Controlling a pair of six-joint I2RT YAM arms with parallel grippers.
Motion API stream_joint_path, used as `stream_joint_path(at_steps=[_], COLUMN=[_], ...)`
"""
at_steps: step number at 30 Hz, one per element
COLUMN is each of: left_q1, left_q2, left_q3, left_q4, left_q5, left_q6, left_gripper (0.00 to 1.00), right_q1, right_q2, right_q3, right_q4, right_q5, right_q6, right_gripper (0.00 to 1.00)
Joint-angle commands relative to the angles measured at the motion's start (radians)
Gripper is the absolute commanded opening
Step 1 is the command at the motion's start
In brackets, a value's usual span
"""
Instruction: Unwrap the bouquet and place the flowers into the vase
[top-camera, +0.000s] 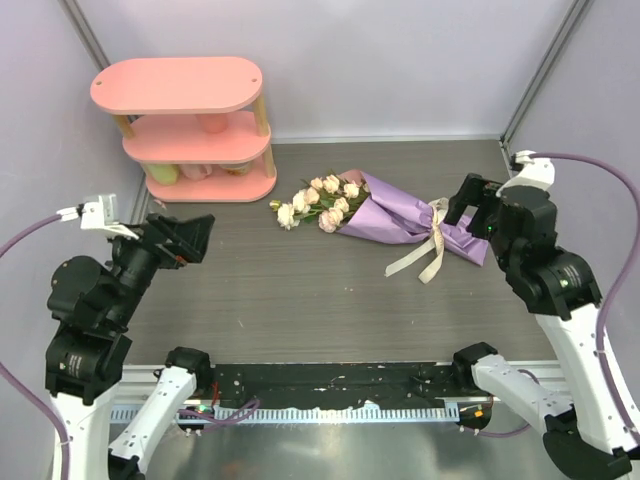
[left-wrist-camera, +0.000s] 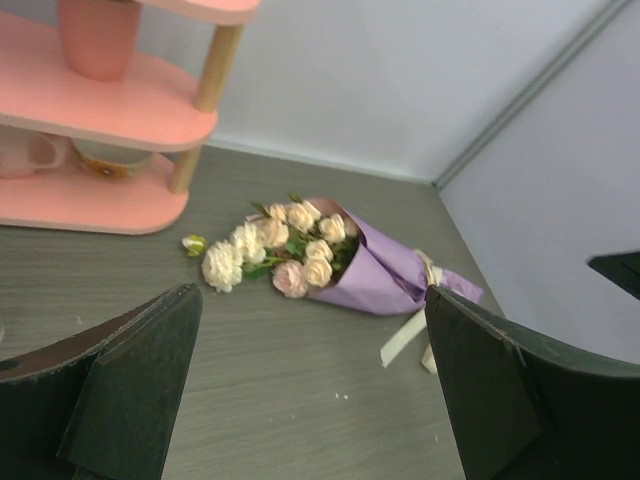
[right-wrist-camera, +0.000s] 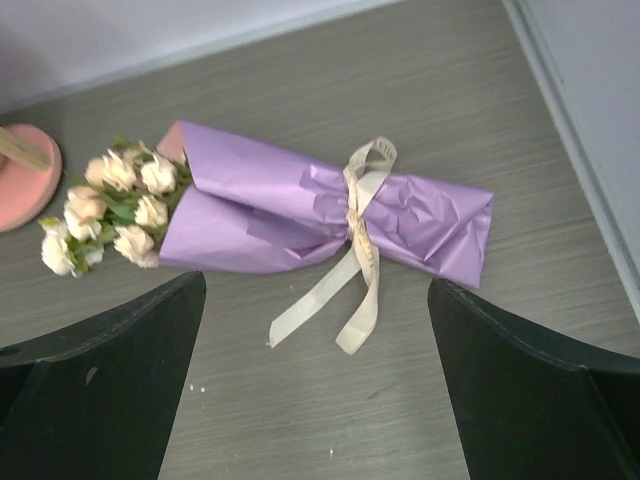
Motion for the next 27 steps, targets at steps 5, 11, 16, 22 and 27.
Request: stream_joint_path(at_steps=[5,11,16,22,27], left_q1=[0.003,-0.064,-0.371,-0.604,-0.643], left_q2=[0.068,0.231,0.383,0.718,0.950], left_q3=[-0.177,-0.299,-0.316,-0.210,-0.097], left_q4=[0.194,0.410,0.456,0.551,0.664], left_q5=[0.389,0.585,0.274,0.063,0.074], left_q6=[-0.080,-0.188,-0.071,0.036,0.033], left_gripper=[0.99,0.90,0.80,0.70,0.63], right_q1=[0.002,0.004,0.004,0.004,-0.022], right_q2=[0.110,0.091,0.065,0.070,0.079], right_q3=[-0.179,-0.360,-0.521,-0.638,-0.684], right_q4=[0.070,0.216,0.330,0.400,0.475], right_q5=[-0.057,-0.146,-0.215,-0.132,-0.129], right_q6=[0.073,0.114,0.216,0.280,0.324], right_gripper=[0.99,1.00,0.94,0.70,0.45])
